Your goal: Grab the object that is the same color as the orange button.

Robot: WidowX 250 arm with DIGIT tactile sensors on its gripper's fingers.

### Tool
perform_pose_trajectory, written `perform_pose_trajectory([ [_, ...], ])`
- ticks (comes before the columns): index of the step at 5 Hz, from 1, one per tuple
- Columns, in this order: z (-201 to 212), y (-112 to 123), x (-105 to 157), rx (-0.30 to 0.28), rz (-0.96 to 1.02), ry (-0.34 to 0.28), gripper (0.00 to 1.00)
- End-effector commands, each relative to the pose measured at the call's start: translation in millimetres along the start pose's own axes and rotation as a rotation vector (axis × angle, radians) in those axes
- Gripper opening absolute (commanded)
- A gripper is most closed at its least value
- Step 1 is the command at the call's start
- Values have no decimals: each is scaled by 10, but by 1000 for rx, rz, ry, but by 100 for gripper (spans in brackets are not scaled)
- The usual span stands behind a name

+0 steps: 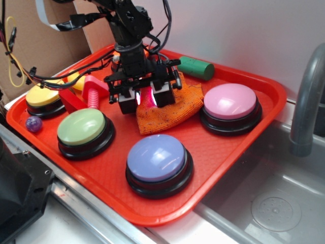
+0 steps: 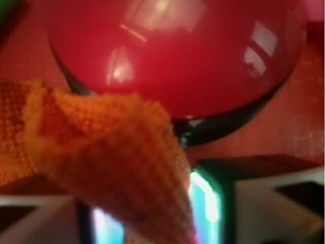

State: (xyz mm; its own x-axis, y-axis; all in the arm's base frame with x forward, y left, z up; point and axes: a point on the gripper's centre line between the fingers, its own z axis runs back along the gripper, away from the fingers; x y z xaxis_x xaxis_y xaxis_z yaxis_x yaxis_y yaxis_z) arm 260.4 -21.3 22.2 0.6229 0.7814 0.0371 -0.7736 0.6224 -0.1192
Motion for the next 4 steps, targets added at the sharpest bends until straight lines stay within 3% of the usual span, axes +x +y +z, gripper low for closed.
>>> perform_pose_trajectory([
  [1, 142, 17, 50, -39, -52, 0, 0],
  [2, 386, 12, 74, -41, -163, 1, 0],
  [4, 950, 27, 56, 38, -499, -25, 0],
])
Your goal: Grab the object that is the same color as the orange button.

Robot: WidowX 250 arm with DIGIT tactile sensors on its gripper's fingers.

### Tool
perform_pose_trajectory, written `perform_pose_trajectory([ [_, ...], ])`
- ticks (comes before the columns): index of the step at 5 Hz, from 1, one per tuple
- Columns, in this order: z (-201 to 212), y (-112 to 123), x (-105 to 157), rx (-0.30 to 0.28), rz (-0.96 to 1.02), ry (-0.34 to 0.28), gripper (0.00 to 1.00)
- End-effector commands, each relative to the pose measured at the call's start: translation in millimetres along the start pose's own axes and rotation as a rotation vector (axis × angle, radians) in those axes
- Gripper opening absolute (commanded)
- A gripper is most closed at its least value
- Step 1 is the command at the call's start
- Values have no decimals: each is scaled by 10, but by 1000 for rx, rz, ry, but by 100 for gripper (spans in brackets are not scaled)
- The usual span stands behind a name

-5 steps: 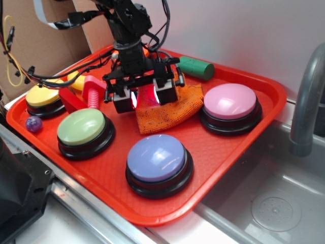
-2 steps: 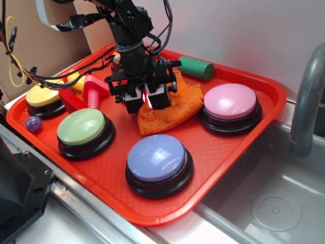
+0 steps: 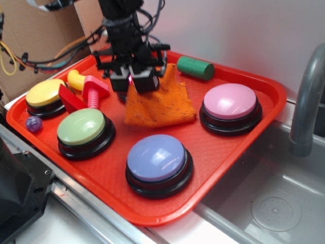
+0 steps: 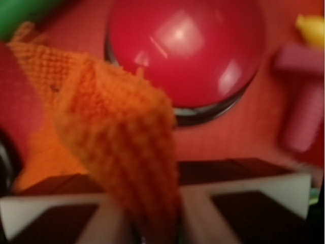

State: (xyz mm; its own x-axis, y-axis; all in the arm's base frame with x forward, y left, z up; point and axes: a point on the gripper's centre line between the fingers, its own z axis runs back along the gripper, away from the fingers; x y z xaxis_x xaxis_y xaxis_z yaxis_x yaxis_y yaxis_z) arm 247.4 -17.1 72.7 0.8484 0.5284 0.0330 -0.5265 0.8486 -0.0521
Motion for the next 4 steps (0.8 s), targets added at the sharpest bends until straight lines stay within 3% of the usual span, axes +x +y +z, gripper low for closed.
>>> perform_pose_trajectory([
  [1, 688, 85, 16, 28, -300, -54, 0],
  [2, 882, 185, -28, 20, -431, 0, 0],
  [3, 993, 249, -82, -4, -495, 12, 0],
  [4, 1006, 296, -83, 35, -485, 15, 0],
])
